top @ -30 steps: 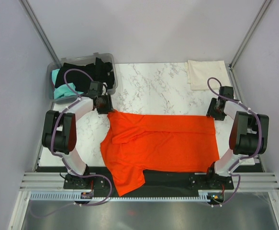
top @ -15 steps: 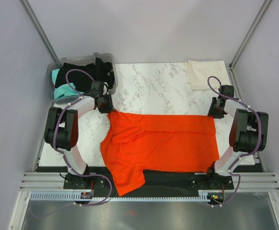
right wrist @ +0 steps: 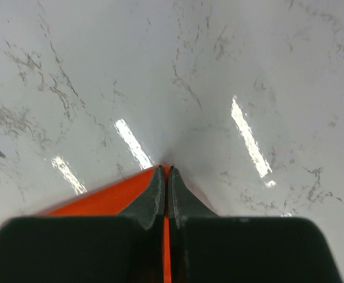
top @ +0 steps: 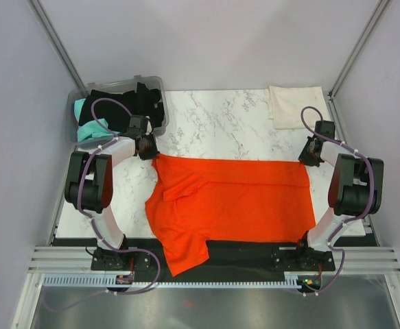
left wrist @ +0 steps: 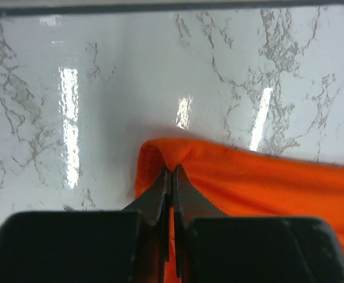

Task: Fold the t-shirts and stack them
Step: Fold the tshirt

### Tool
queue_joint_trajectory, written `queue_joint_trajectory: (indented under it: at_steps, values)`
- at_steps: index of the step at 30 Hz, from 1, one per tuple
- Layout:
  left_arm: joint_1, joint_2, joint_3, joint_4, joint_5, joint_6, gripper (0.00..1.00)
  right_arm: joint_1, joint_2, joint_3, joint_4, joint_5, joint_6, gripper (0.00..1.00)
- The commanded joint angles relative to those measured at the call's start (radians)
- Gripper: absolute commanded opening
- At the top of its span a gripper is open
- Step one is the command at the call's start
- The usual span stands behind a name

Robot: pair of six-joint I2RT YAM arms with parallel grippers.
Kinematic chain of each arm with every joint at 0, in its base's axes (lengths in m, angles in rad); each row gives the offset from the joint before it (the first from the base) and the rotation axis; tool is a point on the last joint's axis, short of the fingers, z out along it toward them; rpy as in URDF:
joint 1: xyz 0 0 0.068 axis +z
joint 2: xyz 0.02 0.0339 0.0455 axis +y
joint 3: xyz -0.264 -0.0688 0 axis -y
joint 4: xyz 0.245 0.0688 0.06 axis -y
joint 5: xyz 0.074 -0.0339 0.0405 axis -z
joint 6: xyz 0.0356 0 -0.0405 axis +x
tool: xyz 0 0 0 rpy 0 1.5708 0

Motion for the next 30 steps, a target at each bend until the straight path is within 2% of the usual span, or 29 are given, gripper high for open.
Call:
queue_joint_trajectory:
  at_steps: [1,14,15,16,17,18,19,23,25,26,27,30]
  values:
    - [0.009,-0.039,-0.008,0.089,-0.071,-0.042,0.02,-0.001,0.040,0.038,0.093,0.034,0.068,0.00]
    - [0.009,0.046,0.098,0.101,-0.075,-0.063,0.02,0.022,0.192,0.254,0.067,0.043,0.071,0.00]
    - [0.009,0.044,0.102,0.104,-0.066,-0.056,0.10,0.022,0.199,0.268,0.058,0.045,0.066,0.00]
    - [0.007,0.042,0.104,0.106,-0.065,-0.046,0.11,0.020,0.207,0.299,0.042,0.048,0.063,0.00]
    - [0.007,0.030,0.101,0.104,-0.034,-0.030,0.19,0.022,0.219,0.331,0.010,0.056,0.054,0.01]
    - [0.006,0.023,0.098,0.101,-0.032,-0.025,0.19,0.022,0.227,0.331,-0.013,0.063,0.051,0.02]
    - [0.006,0.012,0.092,0.097,-0.035,-0.022,0.26,0.022,0.235,0.374,-0.043,0.072,0.048,0.04]
    - [0.006,-0.077,0.041,0.039,-0.039,-0.035,0.44,0.022,0.230,0.443,-0.172,0.129,0.023,0.43]
    - [0.006,-0.173,0.009,0.019,-0.044,-0.045,0.52,0.020,0.221,0.477,-0.244,0.154,0.011,0.51]
    - [0.006,-0.215,-0.008,0.008,-0.050,-0.051,0.56,0.022,0.204,0.483,-0.264,0.177,0.011,0.60]
    - [0.006,-0.247,-0.041,-0.006,-0.053,-0.058,0.63,0.019,0.190,0.480,-0.278,0.212,0.008,0.64]
    - [0.006,-0.370,-0.086,-0.083,-0.046,-0.104,0.65,0.019,0.126,0.448,-0.326,0.267,0.005,0.71]
